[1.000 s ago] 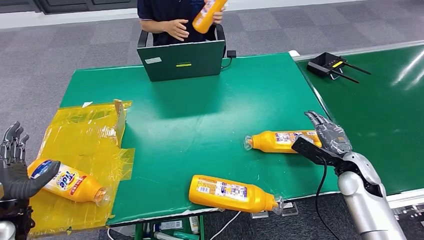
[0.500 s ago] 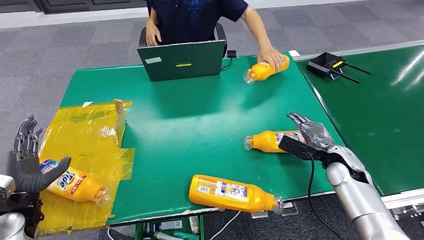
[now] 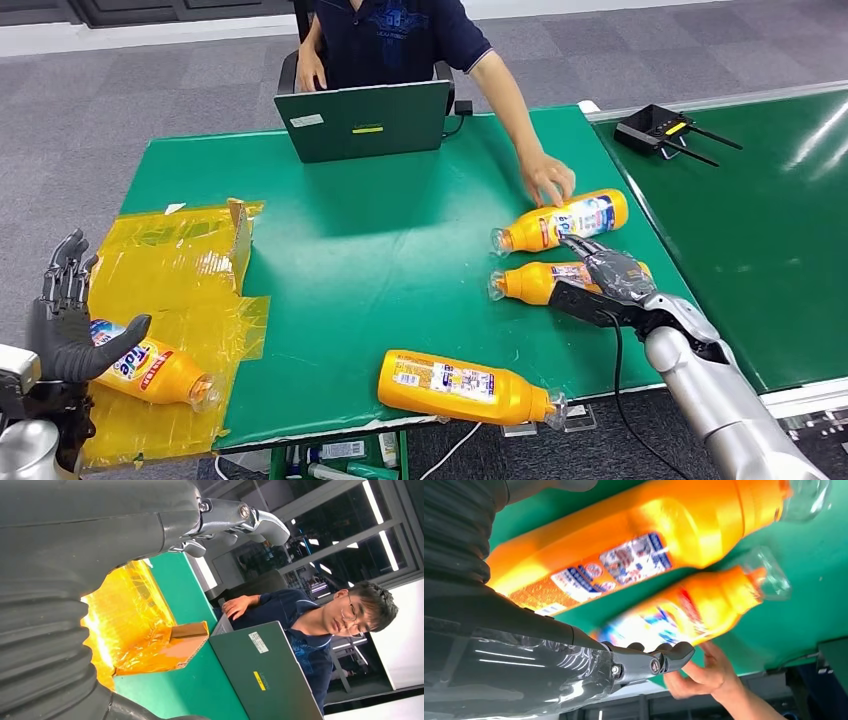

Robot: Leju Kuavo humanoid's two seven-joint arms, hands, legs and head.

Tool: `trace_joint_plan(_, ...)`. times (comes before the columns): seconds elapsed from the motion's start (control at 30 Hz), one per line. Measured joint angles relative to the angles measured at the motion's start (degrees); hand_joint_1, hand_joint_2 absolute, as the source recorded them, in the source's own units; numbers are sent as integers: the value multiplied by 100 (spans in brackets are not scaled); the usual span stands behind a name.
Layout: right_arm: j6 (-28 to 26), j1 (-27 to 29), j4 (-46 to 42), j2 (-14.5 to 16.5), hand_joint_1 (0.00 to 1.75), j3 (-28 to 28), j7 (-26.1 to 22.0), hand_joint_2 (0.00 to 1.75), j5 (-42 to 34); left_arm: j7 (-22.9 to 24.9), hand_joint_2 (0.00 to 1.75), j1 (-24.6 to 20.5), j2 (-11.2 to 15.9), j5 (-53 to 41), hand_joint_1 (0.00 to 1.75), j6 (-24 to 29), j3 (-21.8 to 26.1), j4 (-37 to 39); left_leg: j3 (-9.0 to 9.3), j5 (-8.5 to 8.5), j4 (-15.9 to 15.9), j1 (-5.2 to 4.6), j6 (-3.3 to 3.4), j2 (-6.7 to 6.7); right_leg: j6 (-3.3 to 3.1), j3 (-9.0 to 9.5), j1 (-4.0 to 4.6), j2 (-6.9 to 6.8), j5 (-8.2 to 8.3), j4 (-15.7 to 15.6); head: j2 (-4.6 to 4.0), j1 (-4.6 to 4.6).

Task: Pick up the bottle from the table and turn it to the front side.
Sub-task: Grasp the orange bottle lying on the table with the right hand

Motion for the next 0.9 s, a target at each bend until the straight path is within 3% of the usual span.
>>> trace_joint_plan(0.9, 150, -157, 686, 144, 0, 666, -19, 175, -313, 46, 175, 130, 4, 16, 0, -25, -115, -172, -1, 1, 0, 0, 0, -4, 0, 2, 0, -3, 0, 1, 1, 0)
